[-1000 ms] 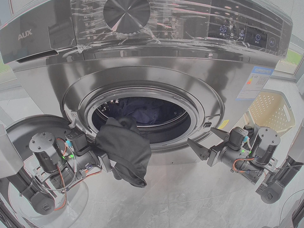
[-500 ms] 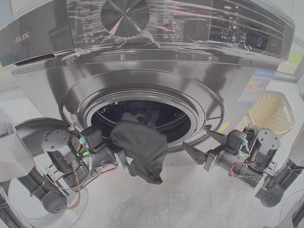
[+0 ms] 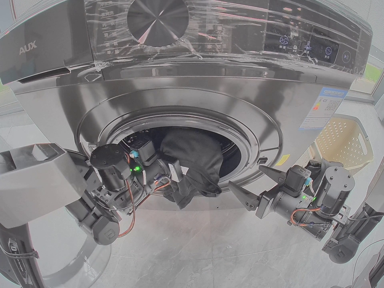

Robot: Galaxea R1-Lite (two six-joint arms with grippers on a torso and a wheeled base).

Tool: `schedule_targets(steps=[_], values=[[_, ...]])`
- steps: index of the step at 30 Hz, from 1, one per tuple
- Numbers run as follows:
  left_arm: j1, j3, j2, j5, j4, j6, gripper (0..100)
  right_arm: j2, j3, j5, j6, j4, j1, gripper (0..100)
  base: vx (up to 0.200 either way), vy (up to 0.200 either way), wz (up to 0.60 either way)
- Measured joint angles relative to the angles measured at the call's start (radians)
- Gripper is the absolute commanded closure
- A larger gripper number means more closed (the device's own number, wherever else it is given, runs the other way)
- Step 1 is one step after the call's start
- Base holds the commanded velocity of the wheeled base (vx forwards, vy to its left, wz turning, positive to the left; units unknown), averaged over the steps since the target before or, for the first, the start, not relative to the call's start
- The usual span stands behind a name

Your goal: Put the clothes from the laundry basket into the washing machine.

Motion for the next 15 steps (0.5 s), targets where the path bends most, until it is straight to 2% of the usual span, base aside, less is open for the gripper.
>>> schedule_targets(steps=[10,15], values=[[0.023,-0.19,0.152,0.025,0.002,-0.009,100,0.002,0.004,0.0,0.0,0.0,0.005,0,0.0,0.0,0.0],[0.033,-0.291,0.202,0.038,0.045,-0.01,100,0.003,0.004,0.0,0.0,0.0,0.008,0,0.0,0.0,0.0]])
